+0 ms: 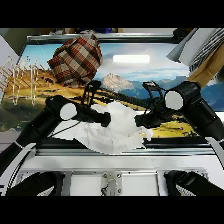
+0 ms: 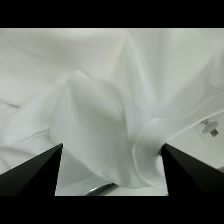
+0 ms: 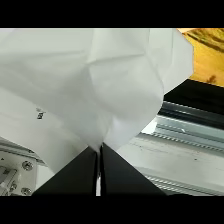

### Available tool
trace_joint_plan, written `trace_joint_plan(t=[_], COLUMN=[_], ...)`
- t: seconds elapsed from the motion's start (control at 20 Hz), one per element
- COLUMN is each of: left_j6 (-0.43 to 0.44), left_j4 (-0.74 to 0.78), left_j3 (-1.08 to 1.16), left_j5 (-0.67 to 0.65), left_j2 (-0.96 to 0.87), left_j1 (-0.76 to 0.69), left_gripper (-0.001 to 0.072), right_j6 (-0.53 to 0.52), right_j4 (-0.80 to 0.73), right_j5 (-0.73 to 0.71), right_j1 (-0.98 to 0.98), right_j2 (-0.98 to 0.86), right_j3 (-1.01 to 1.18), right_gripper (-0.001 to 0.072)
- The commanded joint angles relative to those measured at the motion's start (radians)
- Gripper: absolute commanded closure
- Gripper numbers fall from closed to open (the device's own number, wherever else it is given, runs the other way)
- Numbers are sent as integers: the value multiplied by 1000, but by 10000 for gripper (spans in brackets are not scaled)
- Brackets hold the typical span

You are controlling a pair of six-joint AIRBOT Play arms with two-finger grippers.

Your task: Fold the clothes and pants, and hang the long-sleeved shirts on hangers.

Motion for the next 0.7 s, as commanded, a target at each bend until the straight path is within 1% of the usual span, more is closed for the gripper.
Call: trace_joint_plan(t=[0.0,0.15,0.25,0.5,0.6,0.65], left_j6=[40,56,64,151,185,189], left_j4=[-12,-14,-14,-11,-11,-3], left_j3=[58,79,77,77,77,77], left_j5=[-18,-50,-77,-93,-90,-85], left_j2=[0,1,0,0,0,0], left_j1=[103,171,184,181,237,280], left_gripper=[63,63,63,63,63,63], right_j6=[-1,-1,-1,-1,-1,-1], right_j4=[0,0,0,0,0,0], right_j5=[-2,-2,-2,-2,-2,-2], right_j1=[1,1,1,1,1,1], right_j2=[-1,-1,-1,-1,-2,-2], right_j3=[0,0,0,0,0,0], right_gripper=[698,698,698,698,698,698])
